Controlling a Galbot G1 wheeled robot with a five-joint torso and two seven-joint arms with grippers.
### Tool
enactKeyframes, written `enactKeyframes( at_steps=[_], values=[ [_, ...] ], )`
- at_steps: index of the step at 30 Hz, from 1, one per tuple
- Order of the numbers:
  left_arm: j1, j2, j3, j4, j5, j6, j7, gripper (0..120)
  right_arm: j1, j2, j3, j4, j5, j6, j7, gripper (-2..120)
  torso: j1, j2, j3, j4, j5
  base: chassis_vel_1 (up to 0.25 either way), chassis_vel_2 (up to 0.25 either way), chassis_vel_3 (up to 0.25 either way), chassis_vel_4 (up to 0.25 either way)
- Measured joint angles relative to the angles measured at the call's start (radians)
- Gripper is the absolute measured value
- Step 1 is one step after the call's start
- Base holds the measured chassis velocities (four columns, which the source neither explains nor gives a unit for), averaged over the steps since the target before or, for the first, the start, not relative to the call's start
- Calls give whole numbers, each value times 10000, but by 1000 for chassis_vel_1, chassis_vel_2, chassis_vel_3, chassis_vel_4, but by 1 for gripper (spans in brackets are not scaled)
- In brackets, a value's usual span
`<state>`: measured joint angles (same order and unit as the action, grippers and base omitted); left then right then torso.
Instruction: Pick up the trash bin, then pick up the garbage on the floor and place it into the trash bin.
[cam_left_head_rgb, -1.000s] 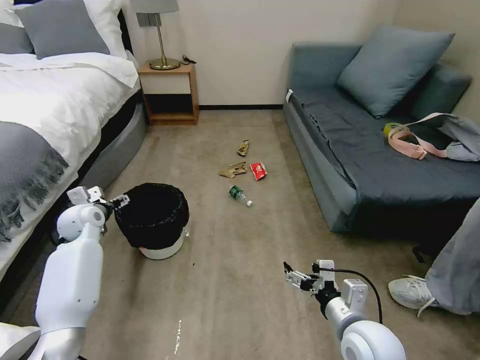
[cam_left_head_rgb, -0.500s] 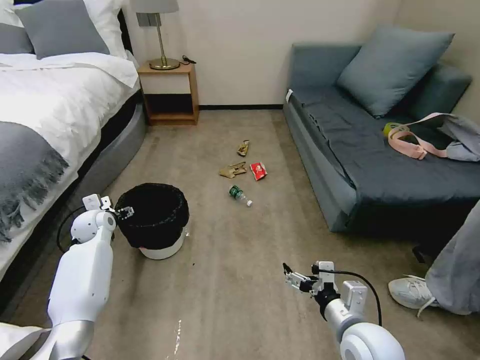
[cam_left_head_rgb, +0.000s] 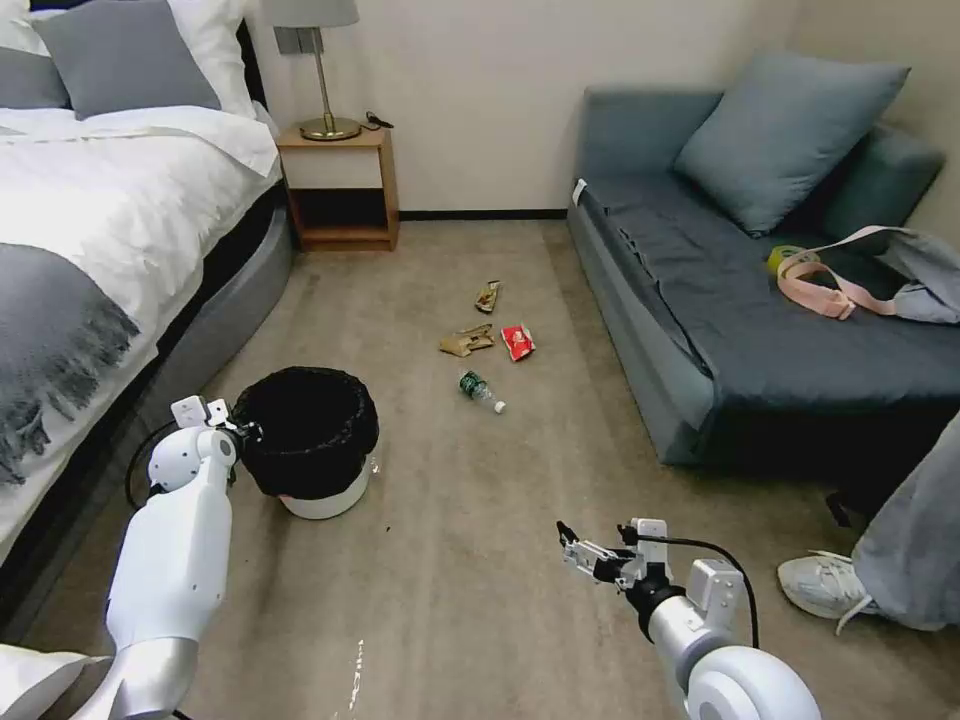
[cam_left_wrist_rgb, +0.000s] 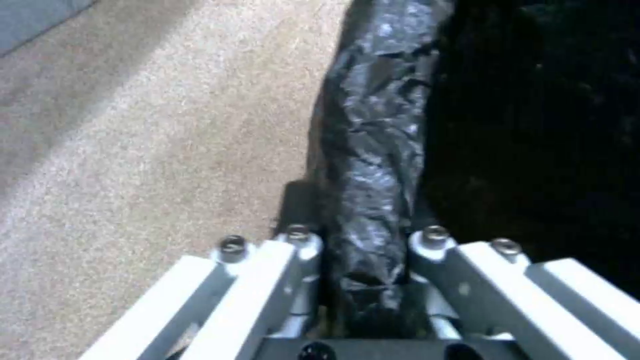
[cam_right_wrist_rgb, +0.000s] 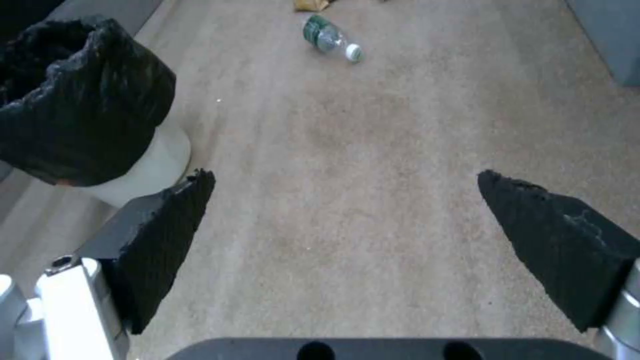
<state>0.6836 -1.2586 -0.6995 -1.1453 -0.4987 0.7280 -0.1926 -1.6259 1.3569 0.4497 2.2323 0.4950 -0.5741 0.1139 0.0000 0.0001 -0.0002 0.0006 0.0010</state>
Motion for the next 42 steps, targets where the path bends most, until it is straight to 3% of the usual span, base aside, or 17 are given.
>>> enactKeyframes(
  at_steps=[2, 9, 12, 13, 14, 17, 19, 27, 28, 32, 42],
  values=[
    [37, -56, -31, -37, 50, -2, 74, 4, -39, -20, 20, 3, 20, 0, 1, 100, 0, 0, -1, -2, -2, 0, 0, 0, 0],
    [326, -120, -207, -441, 229, 13, 157, 4, -88, -47, 24, -37, 26, 38, 9, 100, 0, 0, 0, -9, -14, 0, 0, 0, 0],
    [778, -102, -379, -1254, 695, 121, 350, 4, -82, -55, 8, -74, -4, 138, 3, 100, 0, -2, 3, -16, -29, 0, 0, 0, 0],
    [1125, -61, -534, -1963, 854, 126, 375, 2, -37, -57, -11, -103, -40, 184, -14, 100, 0, -2, 3, -16, -25, 0, 0, 0, 0],
    [1125, -61, -534, -1963, 854, 126, 375, 2, -37, -57, -11, -103, -40, 184, -14, 100, 0, -2, 3, -16, -25, 0, 0, 0, 0],
    [1880, 55, -931, -3224, 1055, 127, 457, 1, 72, -58, -72, -194, -92, 288, -60, 100, 0, -2, 2, -3, -13, 0, 0, 0, 0],
    [1986, 67, -993, -3377, 1067, 126, 485, 1, 89, -58, -86, -211, -99, 314, -72, 100, 0, -2, 3, -3, -14, 0, 0, 0, 0],
    [3414, 171, -2001, -5433, 1568, -88, 937, 1, 276, -48, -234, -358, -124, 440, -204, 100, 0, -2, 2, -6, -10, 0, 0, 0, 0],
    [3414, 171, -2001, -5433, 1568, -88, 937, 1, 276, -48, -234, -358, -124, 440, -204, 100, 0, -2, 2, -6, -10, 0, 0, 0, 0],
    [3920, 192, -2178, -6499, 1854, -171, 1163, 1, 370, -58, -285, -473, -170, 565, -328, 100, 0, -2, 2, -7, -10, 0, 0, 0, 0],
    [4387, 262, -2159, -7328, 2726, -326, 1448, 1, 524, -86, -320, -685, -228, 838, -411, 100, 0, -2, 2, -7, -10, 0, 0, 0, 0]
  ],
)
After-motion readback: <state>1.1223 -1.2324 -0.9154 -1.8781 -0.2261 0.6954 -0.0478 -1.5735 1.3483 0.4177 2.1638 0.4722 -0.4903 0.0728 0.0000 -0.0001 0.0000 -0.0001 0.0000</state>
